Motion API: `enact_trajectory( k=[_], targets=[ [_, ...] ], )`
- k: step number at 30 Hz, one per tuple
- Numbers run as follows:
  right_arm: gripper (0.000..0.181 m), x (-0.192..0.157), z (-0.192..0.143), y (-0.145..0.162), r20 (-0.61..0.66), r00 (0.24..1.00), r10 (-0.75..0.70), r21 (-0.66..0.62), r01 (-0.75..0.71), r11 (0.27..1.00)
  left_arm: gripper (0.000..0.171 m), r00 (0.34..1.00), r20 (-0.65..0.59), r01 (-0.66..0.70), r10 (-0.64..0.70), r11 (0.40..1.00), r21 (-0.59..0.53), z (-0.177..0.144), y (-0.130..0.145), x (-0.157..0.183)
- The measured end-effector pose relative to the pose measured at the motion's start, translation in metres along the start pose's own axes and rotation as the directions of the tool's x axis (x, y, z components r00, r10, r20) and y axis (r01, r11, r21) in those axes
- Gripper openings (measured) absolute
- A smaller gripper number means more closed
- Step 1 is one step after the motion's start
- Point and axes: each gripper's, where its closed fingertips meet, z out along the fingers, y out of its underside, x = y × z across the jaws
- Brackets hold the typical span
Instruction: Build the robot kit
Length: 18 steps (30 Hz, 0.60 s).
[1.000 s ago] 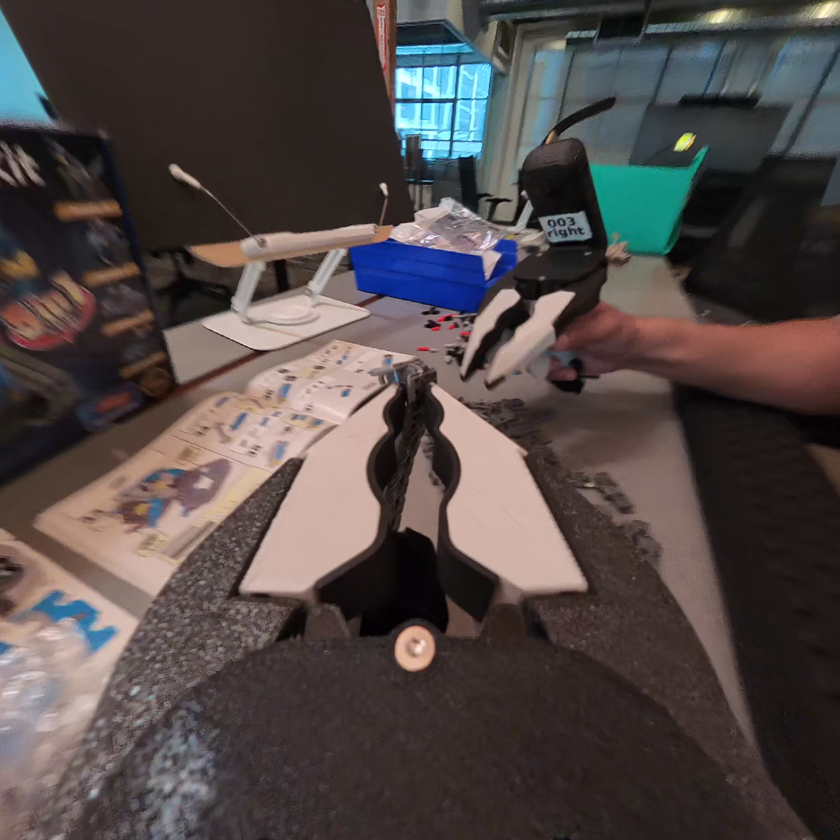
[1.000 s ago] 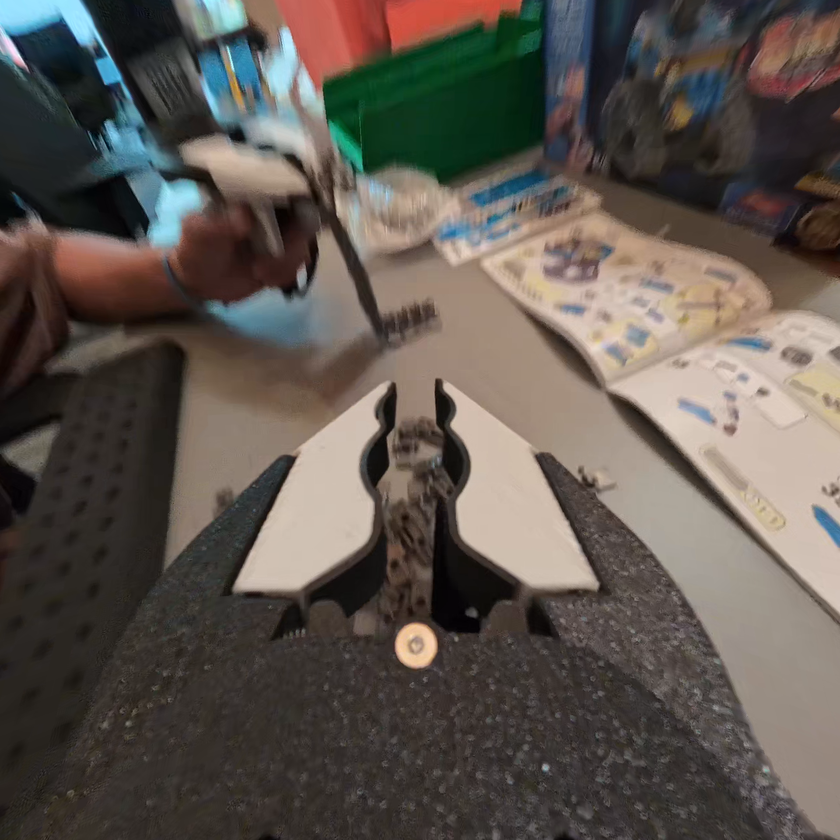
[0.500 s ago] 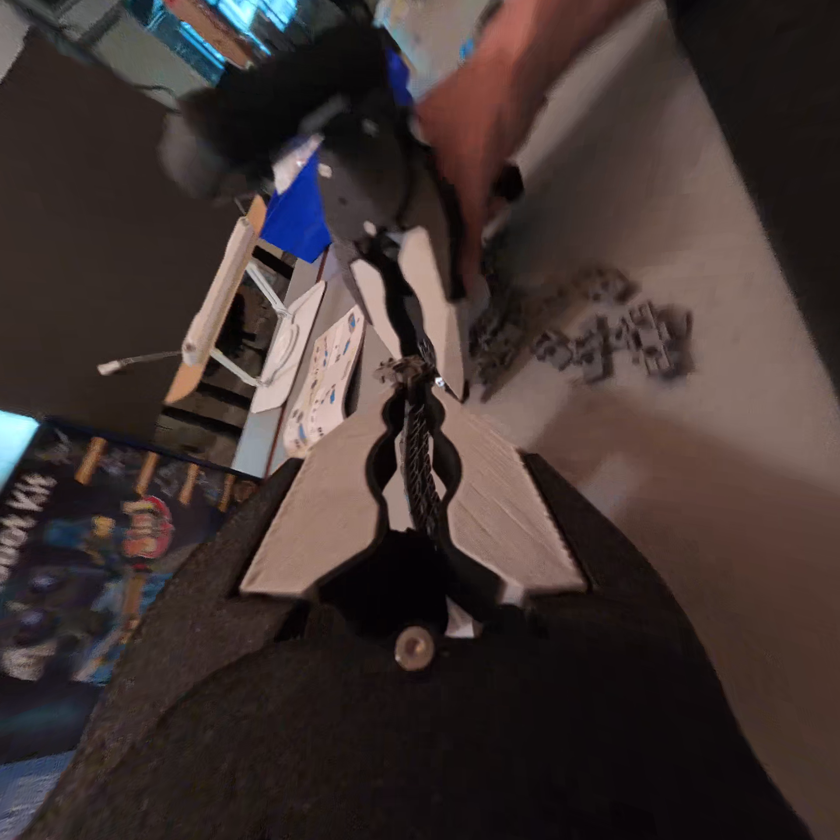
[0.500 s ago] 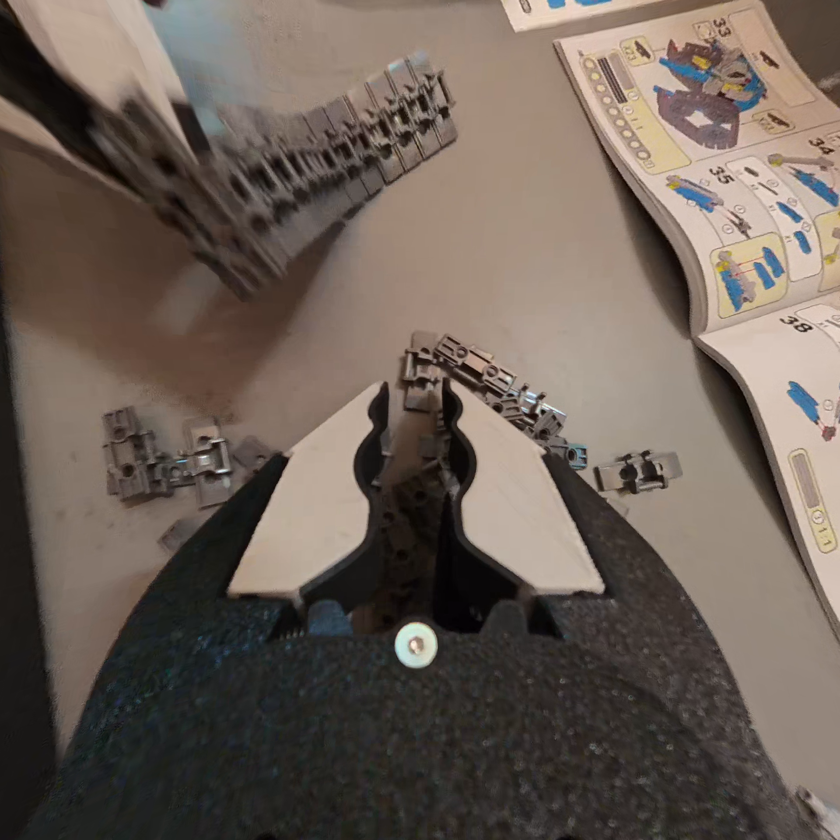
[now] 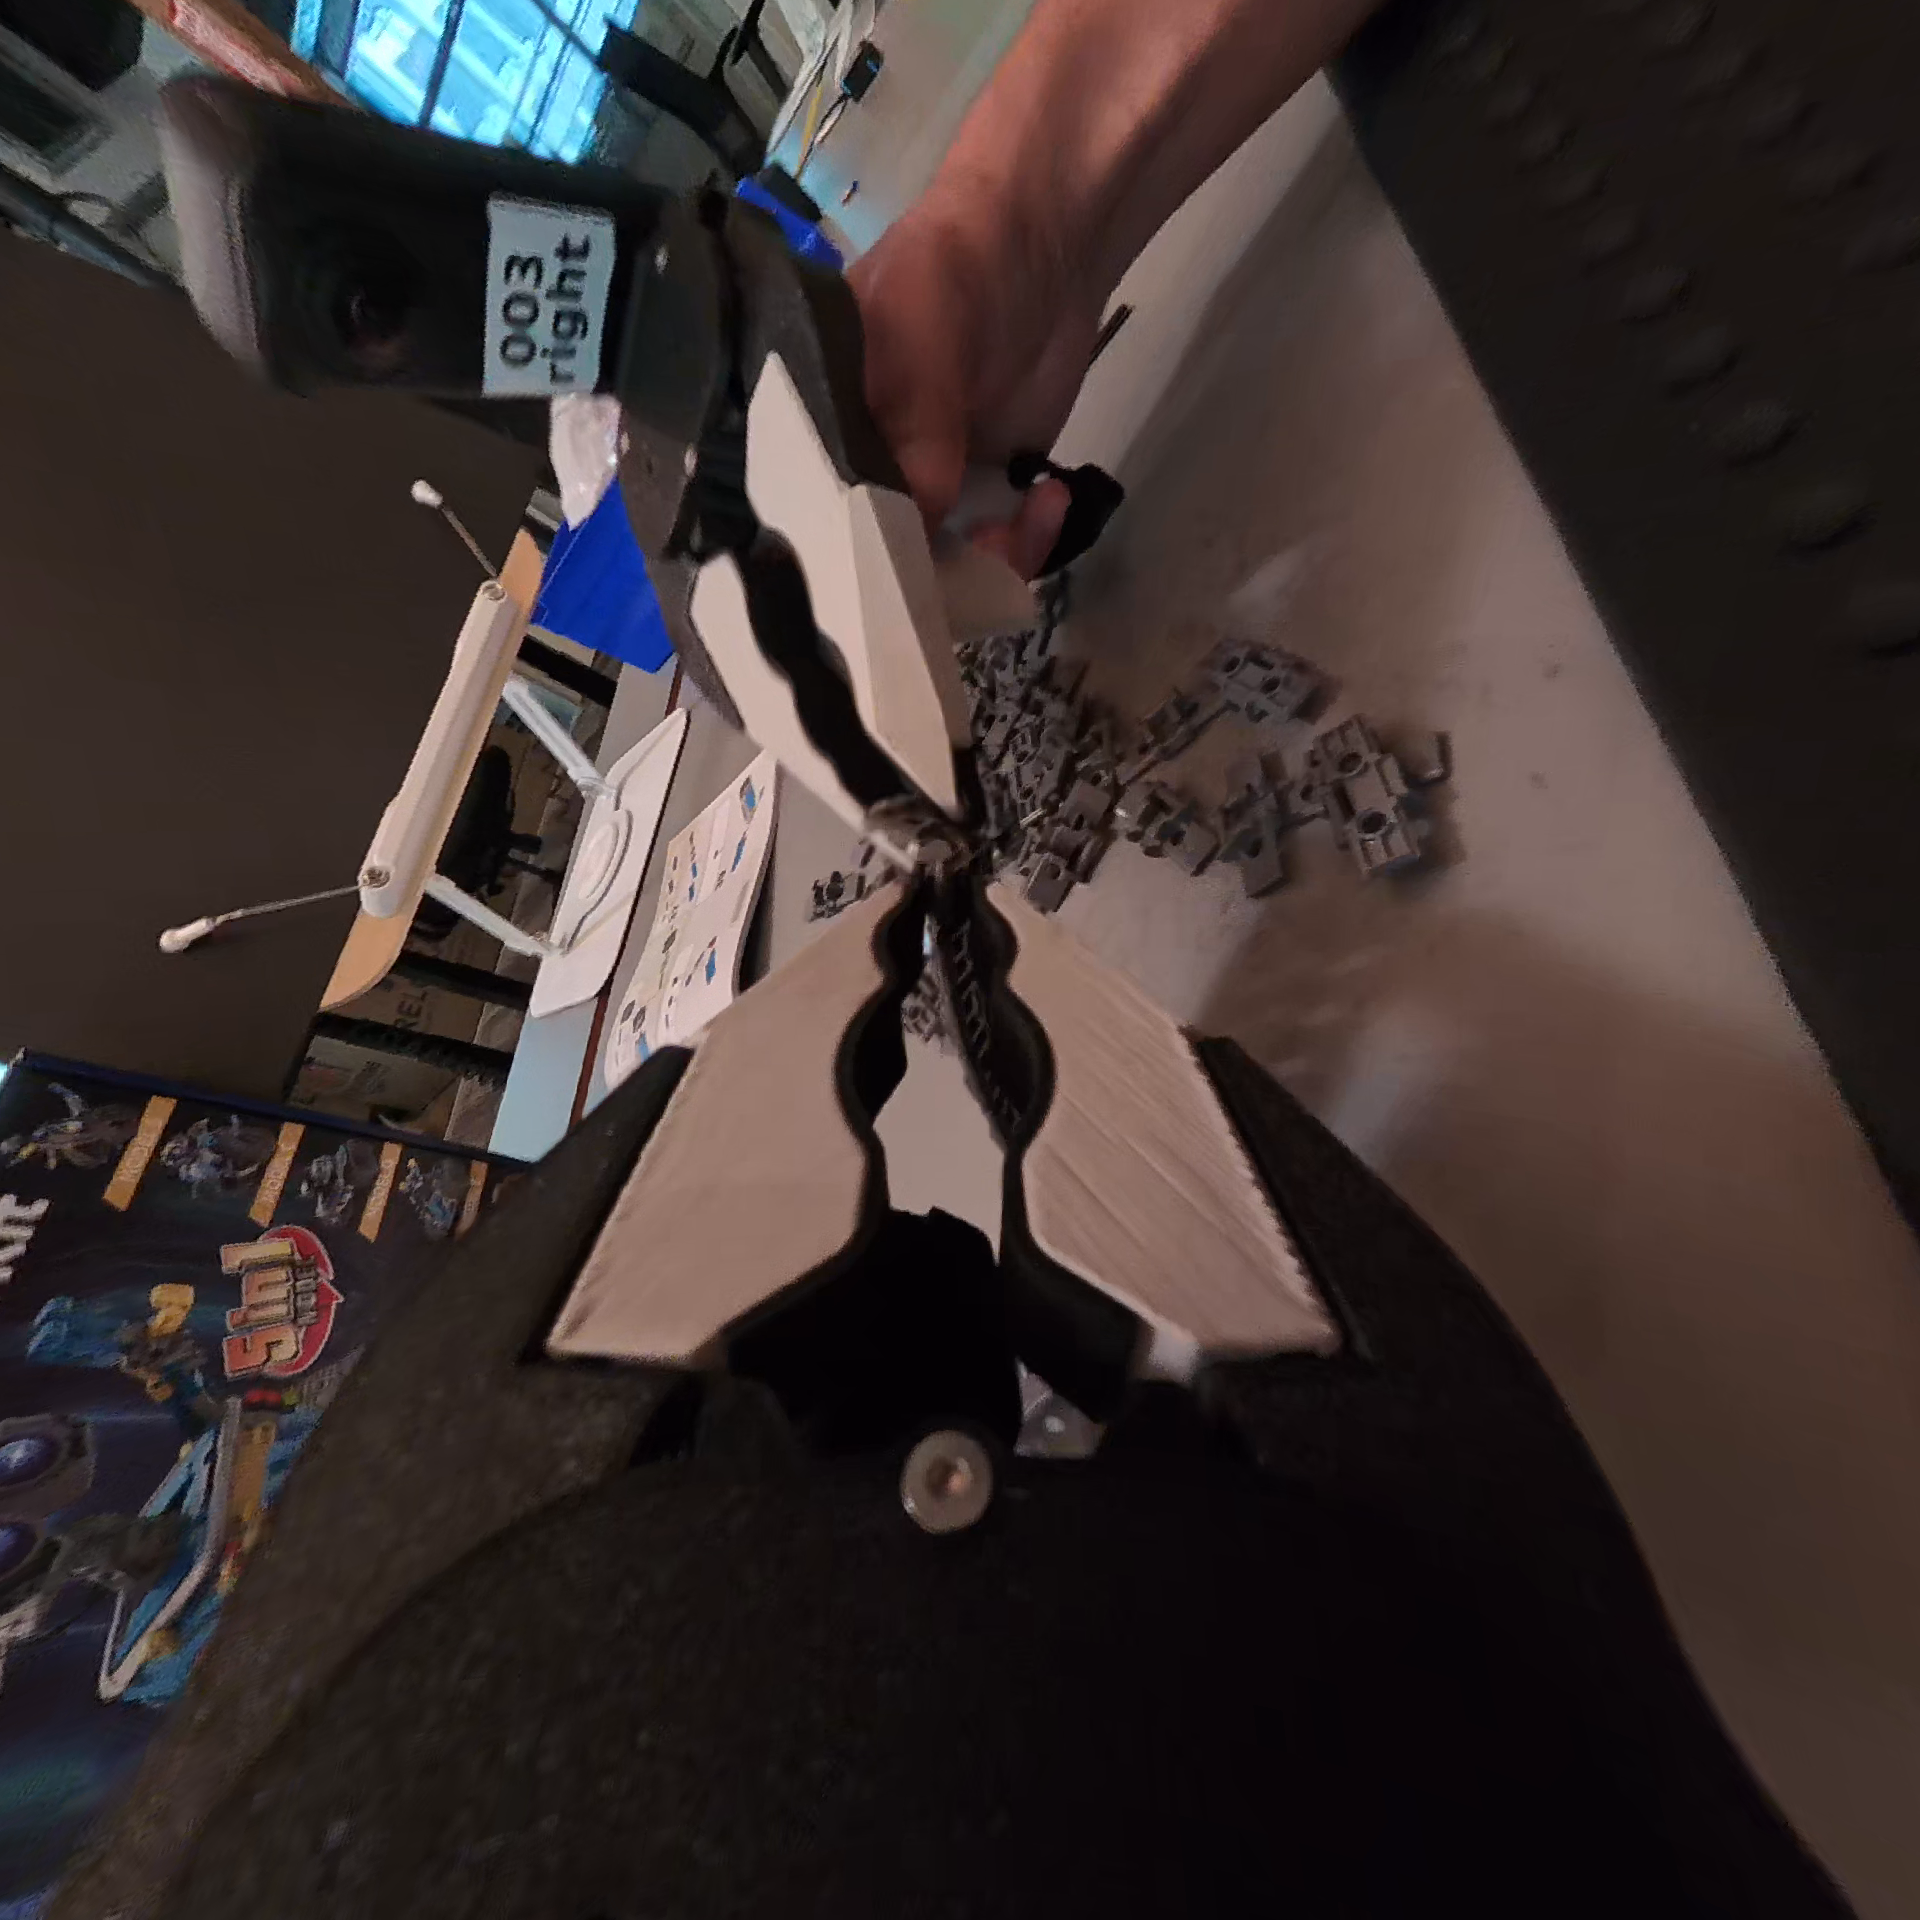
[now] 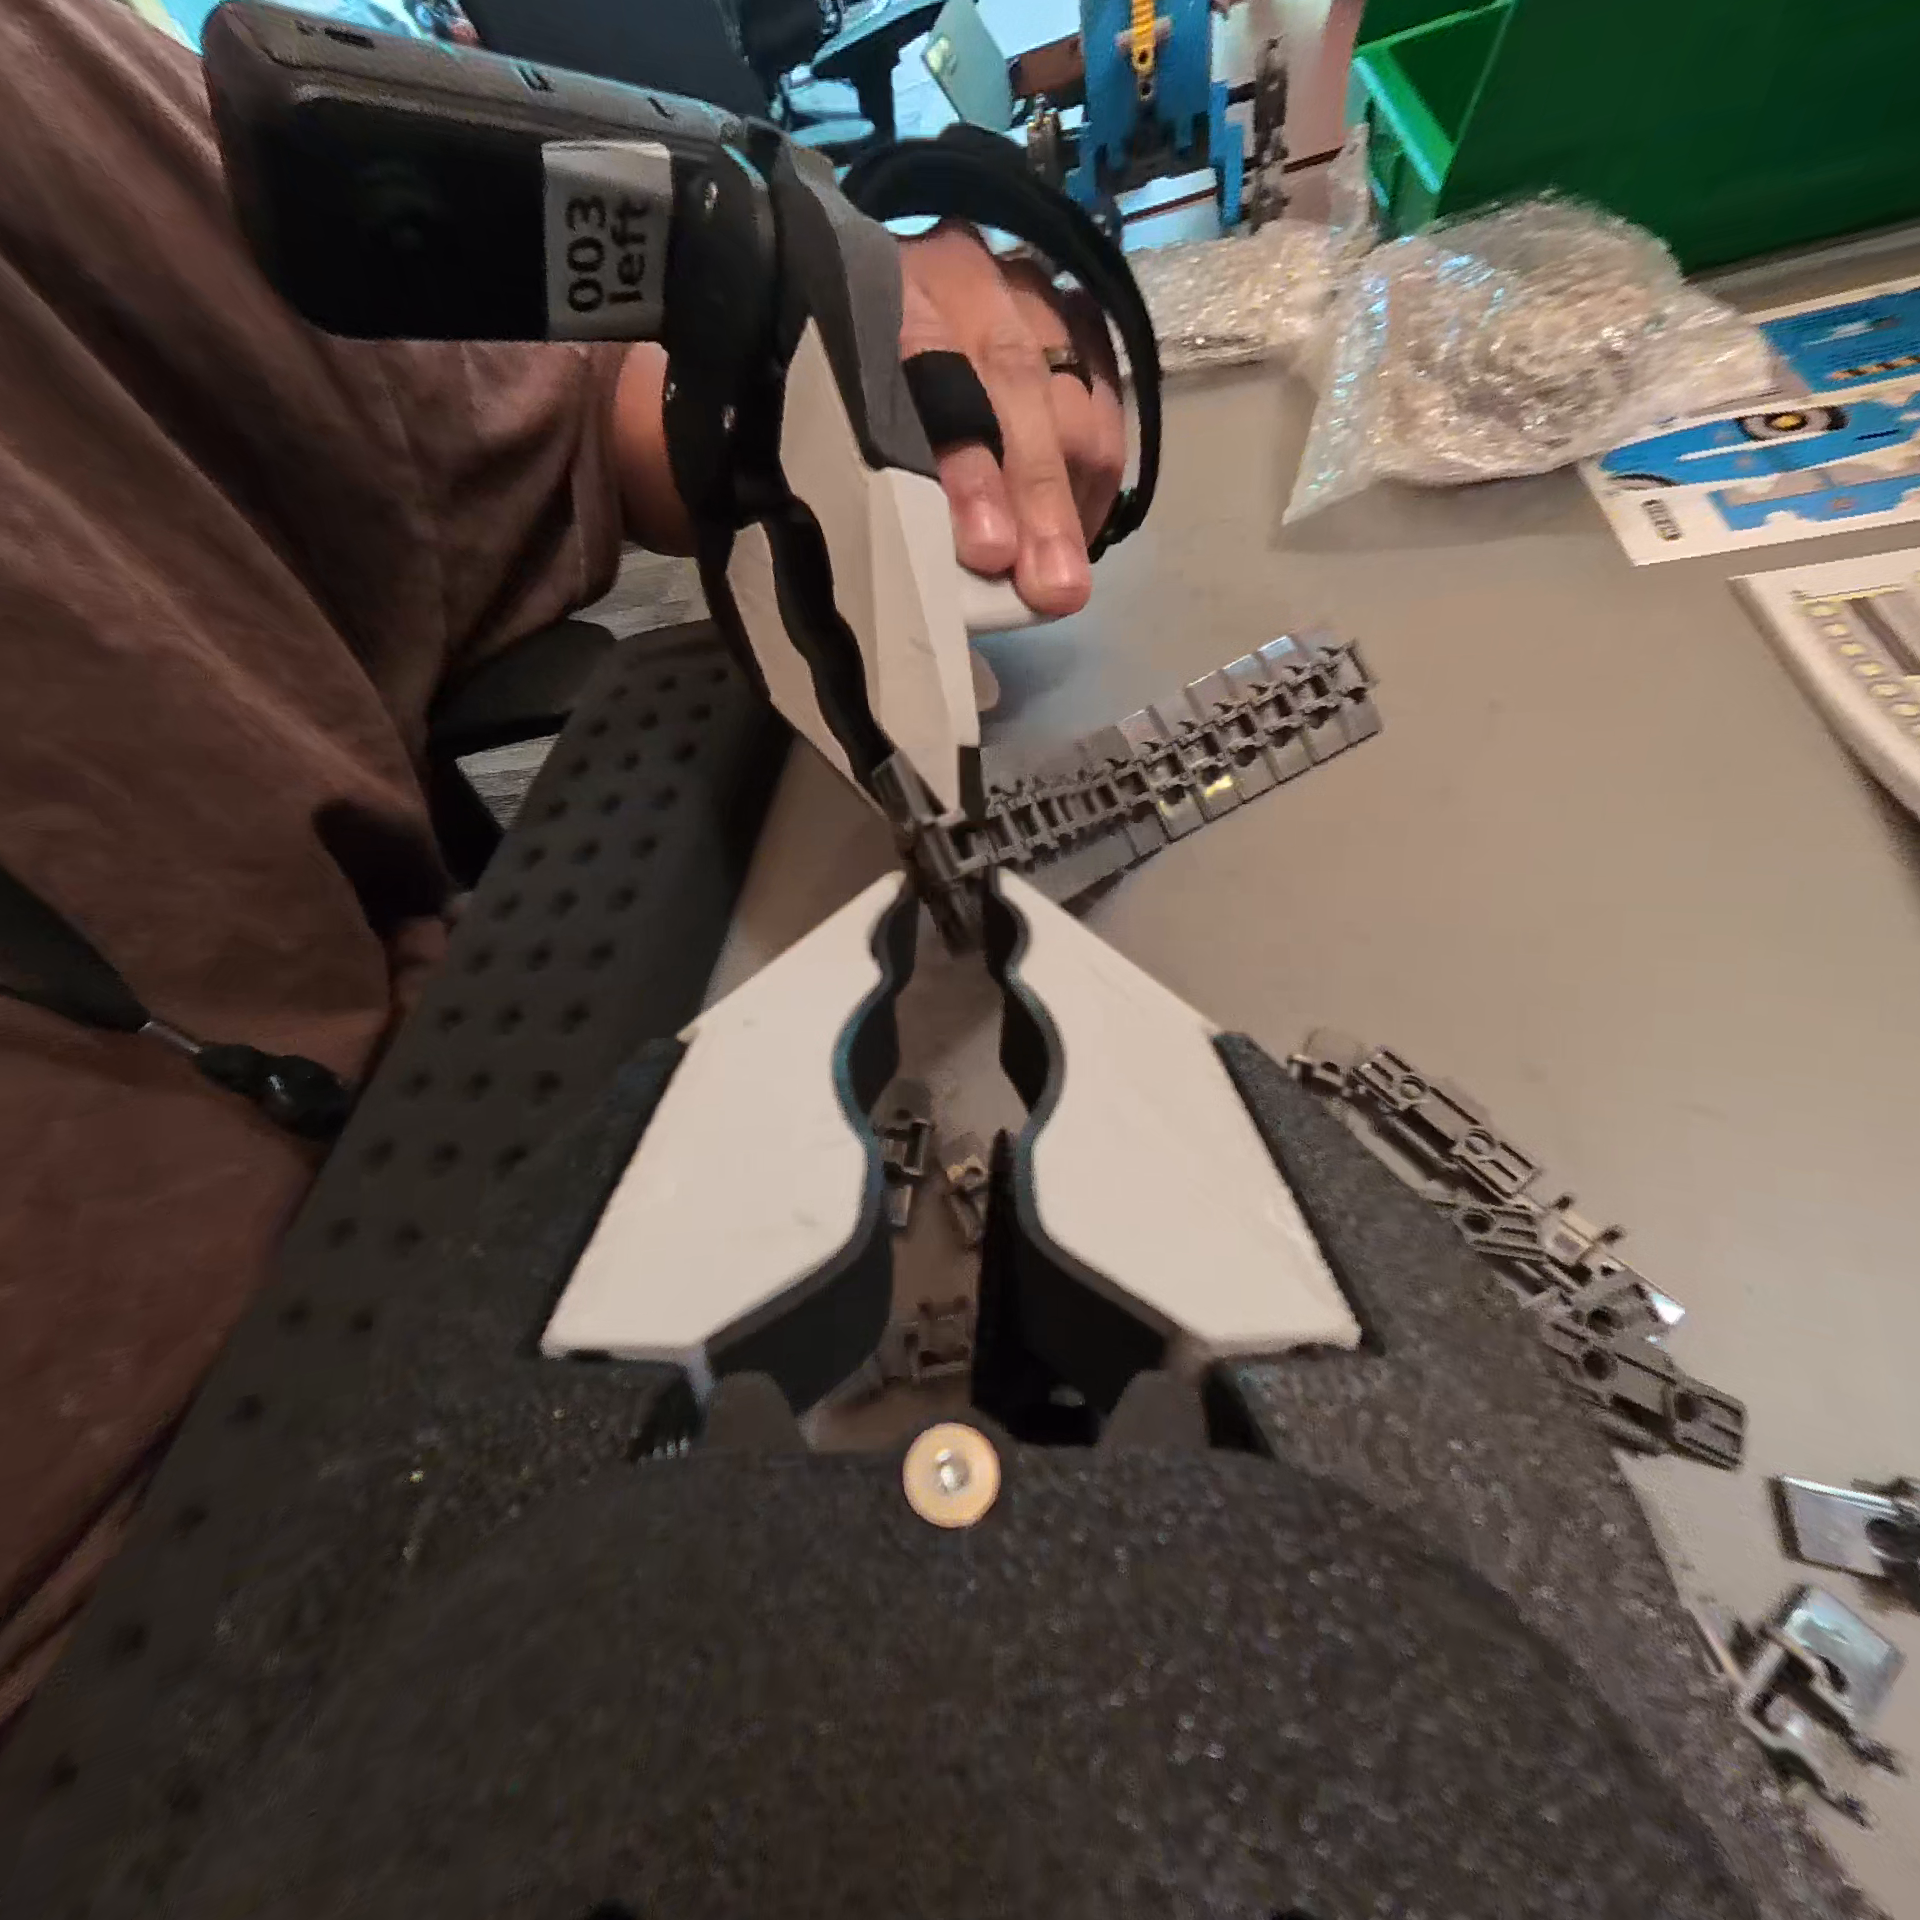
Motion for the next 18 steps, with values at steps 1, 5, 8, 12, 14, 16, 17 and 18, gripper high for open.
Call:
enact_trajectory(
  k=[1, 5, 8, 12, 14, 16, 17, 18],
  targets=[
    [0.008, 0.002, -0.003, -0.002, -0.017, 1.0, -0.015, 0.013, 0.015, 1.0, 0.006, 1.0, 0.015, 0.022, -0.022, 1.0, -0.006, 0.0, 0.002, -0.003],
    [0.004, 0.005, -0.013, -0.017, -0.139, 0.974, -0.177, 0.071, 0.188, 0.98, 0.007, 0.964, -0.016, 0.267, -0.267, 0.962, 0.059, -0.004, 0.0, -0.018],
    [0.003, 0.008, -0.014, -0.023, -0.229, 0.936, -0.266, 0.054, 0.285, 0.957, 0.011, 0.915, -0.088, 0.402, -0.393, 0.906, 0.133, -0.009, -0.006, -0.023],
    [0.003, 0.012, -0.015, -0.022, -0.256, 0.926, -0.279, 0.048, 0.3, 0.953, 0.02, 0.874, -0.136, 0.486, -0.467, 0.851, 0.198, -0.013, -0.018, -0.027],
    [0.003, 0.009, -0.015, -0.023, -0.251, 0.922, -0.294, 0.056, 0.317, 0.947, 0.019, 0.87, -0.132, 0.493, -0.476, 0.85, 0.183, -0.01, -0.015, -0.026],
    [0.003, 0.008, -0.012, -0.022, -0.252, 0.92, -0.299, 0.048, 0.321, 0.946, 0.017, 0.852, -0.139, 0.523, -0.505, 0.834, 0.176, -0.008, -0.013, -0.026],
    [0.003, 0.008, -0.011, -0.02, -0.25, 0.92, -0.303, 0.041, 0.322, 0.946, 0.012, 0.844, -0.136, 0.536, -0.52, 0.827, 0.166, -0.007, -0.011, -0.026],
    [0.003, 0.009, -0.01, -0.019, -0.254, 0.916, -0.31, 0.031, 0.328, 0.944, 0.007, 0.839, -0.139, 0.543, -0.526, 0.825, 0.155, -0.006, -0.009, -0.025]
  ],
)
